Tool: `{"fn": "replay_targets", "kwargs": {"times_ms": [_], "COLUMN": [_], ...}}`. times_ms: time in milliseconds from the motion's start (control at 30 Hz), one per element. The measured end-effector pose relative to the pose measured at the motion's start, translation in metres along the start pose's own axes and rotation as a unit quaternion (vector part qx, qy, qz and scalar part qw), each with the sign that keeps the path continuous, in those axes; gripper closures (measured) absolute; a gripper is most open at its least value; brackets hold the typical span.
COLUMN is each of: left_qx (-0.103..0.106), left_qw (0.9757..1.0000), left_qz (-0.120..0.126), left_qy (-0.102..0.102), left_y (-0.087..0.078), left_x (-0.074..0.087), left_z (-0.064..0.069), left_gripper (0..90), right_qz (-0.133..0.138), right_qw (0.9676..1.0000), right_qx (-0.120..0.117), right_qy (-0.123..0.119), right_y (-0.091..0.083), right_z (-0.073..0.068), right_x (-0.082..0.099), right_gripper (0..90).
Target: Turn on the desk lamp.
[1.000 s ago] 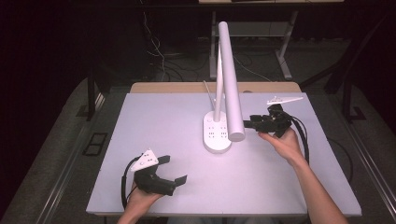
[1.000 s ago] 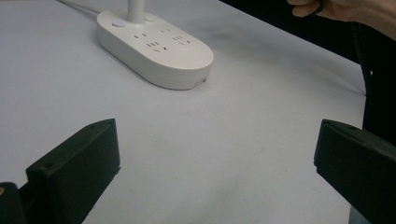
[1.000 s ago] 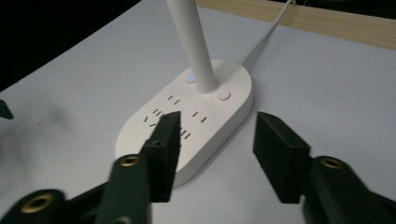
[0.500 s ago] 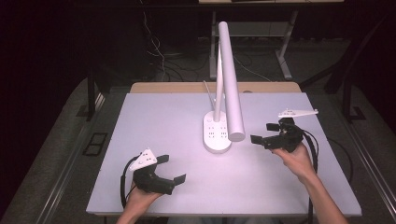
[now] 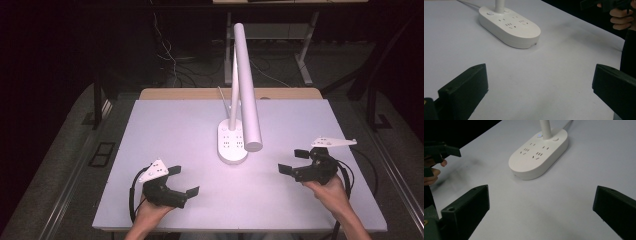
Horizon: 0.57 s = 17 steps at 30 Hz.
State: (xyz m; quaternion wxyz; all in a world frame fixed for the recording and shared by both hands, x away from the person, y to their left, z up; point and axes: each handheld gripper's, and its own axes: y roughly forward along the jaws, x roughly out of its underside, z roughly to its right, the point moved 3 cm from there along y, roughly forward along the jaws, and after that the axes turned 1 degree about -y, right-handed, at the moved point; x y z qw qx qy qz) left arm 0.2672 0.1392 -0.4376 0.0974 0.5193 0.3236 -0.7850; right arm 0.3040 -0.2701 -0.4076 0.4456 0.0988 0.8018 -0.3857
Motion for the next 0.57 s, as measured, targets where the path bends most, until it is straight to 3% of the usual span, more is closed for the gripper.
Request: {"fn": "replay_targets", "kwargs": {"times_ms": [300, 567], "left_qx": [0.0, 0.0], "left_qw": [1.0, 1.0], "left_qz": [-0.002, -0.002], "left_qy": [0.001, 0.001], "left_y": [0.001, 0.001], "left_x": [0.0, -0.001], "left_z": [0.0, 0.0], "left_gripper": [0.0, 0.0], "right_qz": [0.016, 0.018], "right_qw": [0.9997, 0.9998], "right_qx": [0.003, 0.008], "right_qy": [0.019, 0.008], "right_y": [-0.013, -0.018], "right_z": [-0.005, -0.015], "right_x": [0.034, 0.045], "right_gripper": [0.5, 0.5]}}
